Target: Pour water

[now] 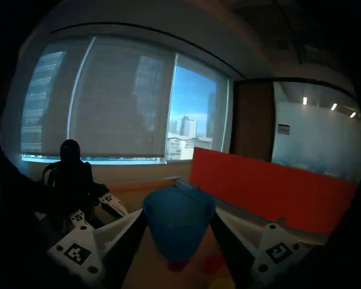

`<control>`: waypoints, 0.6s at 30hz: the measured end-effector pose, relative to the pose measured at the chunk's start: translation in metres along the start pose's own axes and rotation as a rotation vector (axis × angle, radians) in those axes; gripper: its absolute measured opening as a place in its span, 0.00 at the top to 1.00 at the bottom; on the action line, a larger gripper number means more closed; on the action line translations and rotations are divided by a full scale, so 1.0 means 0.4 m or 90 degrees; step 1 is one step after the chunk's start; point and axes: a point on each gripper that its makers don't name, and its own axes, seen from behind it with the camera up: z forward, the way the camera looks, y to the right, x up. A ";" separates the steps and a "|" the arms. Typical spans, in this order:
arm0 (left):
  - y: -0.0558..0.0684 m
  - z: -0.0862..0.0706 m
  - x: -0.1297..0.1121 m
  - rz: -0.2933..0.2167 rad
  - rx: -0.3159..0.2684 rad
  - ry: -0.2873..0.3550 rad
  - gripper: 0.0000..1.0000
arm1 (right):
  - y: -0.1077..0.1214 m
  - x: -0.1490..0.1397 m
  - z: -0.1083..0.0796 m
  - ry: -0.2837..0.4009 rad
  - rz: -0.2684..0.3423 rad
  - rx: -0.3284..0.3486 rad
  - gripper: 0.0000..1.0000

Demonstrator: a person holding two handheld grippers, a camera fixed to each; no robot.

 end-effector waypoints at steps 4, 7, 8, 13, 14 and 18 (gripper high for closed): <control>-0.005 0.004 -0.009 0.007 0.003 -0.012 0.18 | 0.002 -0.011 -0.008 -0.004 0.002 0.002 0.10; -0.007 0.006 -0.017 0.008 0.003 -0.021 0.18 | 0.003 -0.025 -0.015 -0.009 -0.002 0.001 0.10; -0.008 0.007 -0.020 0.008 0.003 -0.025 0.18 | 0.004 -0.031 -0.016 -0.012 -0.004 0.001 0.10; -0.013 0.011 -0.034 0.011 0.003 -0.040 0.18 | 0.007 -0.058 -0.021 -0.025 -0.005 0.003 0.10; -0.013 0.012 -0.037 0.012 0.002 -0.043 0.18 | 0.007 -0.062 -0.021 -0.027 -0.004 0.004 0.10; -0.012 0.017 -0.052 0.015 -0.002 -0.059 0.18 | 0.010 -0.084 -0.023 -0.037 0.000 0.007 0.10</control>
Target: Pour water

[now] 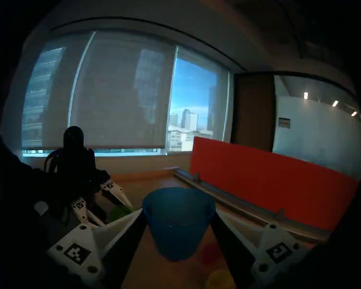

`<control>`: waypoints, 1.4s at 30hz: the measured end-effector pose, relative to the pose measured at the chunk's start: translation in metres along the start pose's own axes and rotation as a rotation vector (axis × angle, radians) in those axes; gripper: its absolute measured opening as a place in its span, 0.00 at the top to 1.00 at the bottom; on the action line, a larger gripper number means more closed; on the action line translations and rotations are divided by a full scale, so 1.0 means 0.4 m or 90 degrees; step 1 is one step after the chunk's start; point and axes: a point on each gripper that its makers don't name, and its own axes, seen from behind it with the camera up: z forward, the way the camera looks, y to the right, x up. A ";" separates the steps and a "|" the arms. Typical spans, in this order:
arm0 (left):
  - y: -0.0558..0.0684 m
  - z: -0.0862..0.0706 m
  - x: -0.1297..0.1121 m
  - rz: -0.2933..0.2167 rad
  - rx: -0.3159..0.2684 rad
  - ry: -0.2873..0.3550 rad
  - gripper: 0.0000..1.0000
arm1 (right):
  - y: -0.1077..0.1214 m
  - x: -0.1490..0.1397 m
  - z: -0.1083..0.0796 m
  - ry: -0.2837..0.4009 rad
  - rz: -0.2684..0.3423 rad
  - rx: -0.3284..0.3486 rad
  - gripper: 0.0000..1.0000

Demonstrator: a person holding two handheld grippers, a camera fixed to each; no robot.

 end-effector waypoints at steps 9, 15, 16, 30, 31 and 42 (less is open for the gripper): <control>-0.003 0.020 -0.054 -0.004 -0.009 -0.046 0.18 | 0.010 -0.073 0.005 -0.035 0.011 0.004 0.10; -0.002 0.029 -0.081 -0.008 -0.018 -0.070 0.18 | 0.013 -0.123 0.005 -0.059 0.020 0.013 0.09; -0.002 0.031 -0.086 -0.009 -0.020 -0.074 0.18 | 0.014 -0.132 0.005 -0.063 0.021 0.013 0.09; -0.005 0.039 -0.166 -0.007 -0.033 -0.141 0.17 | 0.009 -0.257 0.014 -0.127 0.023 0.027 0.09; -0.006 0.039 -0.171 -0.006 -0.033 -0.146 0.17 | 0.009 -0.264 0.016 -0.132 0.022 0.028 0.09; -0.012 0.040 -0.231 0.019 -0.041 -0.210 0.17 | 0.002 -0.346 0.030 -0.186 0.024 0.038 0.09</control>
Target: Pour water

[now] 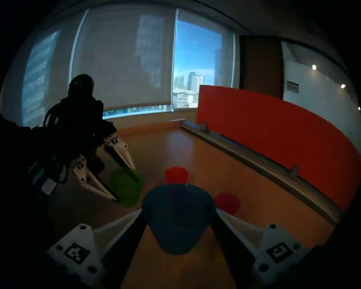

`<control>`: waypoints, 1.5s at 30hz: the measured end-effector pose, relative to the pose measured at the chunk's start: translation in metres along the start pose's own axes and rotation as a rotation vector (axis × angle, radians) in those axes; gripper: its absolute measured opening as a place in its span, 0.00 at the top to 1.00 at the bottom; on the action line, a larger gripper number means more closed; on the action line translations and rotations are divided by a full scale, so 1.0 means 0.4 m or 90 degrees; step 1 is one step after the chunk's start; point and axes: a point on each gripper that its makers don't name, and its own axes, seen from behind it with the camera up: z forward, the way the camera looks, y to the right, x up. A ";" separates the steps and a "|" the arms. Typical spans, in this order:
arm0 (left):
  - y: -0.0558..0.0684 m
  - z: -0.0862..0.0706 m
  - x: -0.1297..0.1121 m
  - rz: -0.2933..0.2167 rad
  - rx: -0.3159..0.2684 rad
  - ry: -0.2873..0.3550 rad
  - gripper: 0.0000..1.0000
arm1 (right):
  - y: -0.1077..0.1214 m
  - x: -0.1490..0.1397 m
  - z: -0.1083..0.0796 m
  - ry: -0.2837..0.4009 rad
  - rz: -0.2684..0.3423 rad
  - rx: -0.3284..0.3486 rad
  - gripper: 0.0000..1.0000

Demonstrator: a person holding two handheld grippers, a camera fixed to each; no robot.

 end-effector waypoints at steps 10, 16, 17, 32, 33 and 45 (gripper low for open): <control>-0.003 0.032 -0.046 0.000 -0.007 -0.056 0.17 | -0.007 -0.073 0.032 -0.055 -0.008 0.015 0.09; -0.006 0.051 -0.071 0.002 -0.013 -0.083 0.17 | -0.007 -0.111 0.049 -0.086 -0.011 0.023 0.09; -0.007 0.054 -0.074 0.002 -0.013 -0.087 0.17 | -0.008 -0.116 0.052 -0.091 -0.011 0.025 0.09; -0.013 0.080 -0.113 -0.004 -0.024 -0.117 0.17 | -0.023 -0.197 0.095 -0.149 -0.039 0.038 0.09; -0.013 0.081 -0.115 -0.005 -0.025 -0.117 0.17 | -0.024 -0.199 0.099 -0.149 -0.039 0.039 0.09; -0.019 0.105 -0.142 -0.015 -0.032 -0.125 0.17 | -0.021 -0.228 0.128 -0.156 -0.029 0.038 0.09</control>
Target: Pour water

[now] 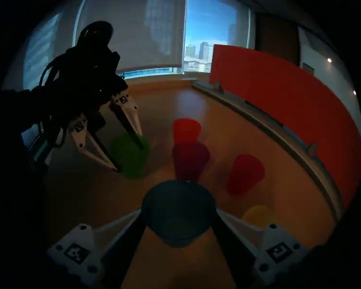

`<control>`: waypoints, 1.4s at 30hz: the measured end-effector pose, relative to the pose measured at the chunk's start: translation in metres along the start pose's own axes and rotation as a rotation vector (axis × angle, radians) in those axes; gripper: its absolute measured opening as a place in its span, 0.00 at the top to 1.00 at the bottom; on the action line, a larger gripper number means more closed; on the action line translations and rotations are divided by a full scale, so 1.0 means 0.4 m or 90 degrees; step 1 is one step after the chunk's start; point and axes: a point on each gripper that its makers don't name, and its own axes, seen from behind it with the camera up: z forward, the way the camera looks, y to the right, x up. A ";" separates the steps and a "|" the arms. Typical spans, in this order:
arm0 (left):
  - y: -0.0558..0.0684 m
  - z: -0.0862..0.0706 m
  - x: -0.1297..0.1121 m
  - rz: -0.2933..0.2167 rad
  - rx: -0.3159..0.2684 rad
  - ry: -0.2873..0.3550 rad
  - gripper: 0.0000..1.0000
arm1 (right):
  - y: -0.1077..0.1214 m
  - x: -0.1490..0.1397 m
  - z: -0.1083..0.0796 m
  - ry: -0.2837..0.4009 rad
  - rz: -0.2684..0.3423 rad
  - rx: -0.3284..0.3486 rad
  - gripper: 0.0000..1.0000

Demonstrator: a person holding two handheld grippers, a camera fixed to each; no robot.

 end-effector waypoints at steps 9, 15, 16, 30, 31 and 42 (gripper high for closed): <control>0.005 0.018 -0.015 -0.006 -0.009 0.001 0.17 | 0.010 -0.028 0.025 -0.011 -0.013 -0.011 0.09; 0.002 0.027 -0.016 -0.016 -0.013 0.009 0.17 | 0.008 -0.033 0.037 -0.014 -0.016 -0.010 0.09; 0.002 0.028 -0.018 -0.017 -0.013 0.009 0.17 | 0.008 -0.034 0.039 -0.014 -0.017 -0.010 0.09; 0.003 0.030 -0.033 -0.032 -0.012 0.028 0.17 | 0.005 -0.048 0.054 -0.022 -0.017 -0.013 0.09; 0.002 0.029 -0.036 -0.034 -0.013 0.029 0.17 | 0.004 -0.049 0.055 -0.022 -0.017 -0.013 0.09; 0.002 0.017 -0.058 -0.045 -0.015 0.033 0.17 | -0.005 -0.061 0.063 -0.031 -0.016 -0.012 0.09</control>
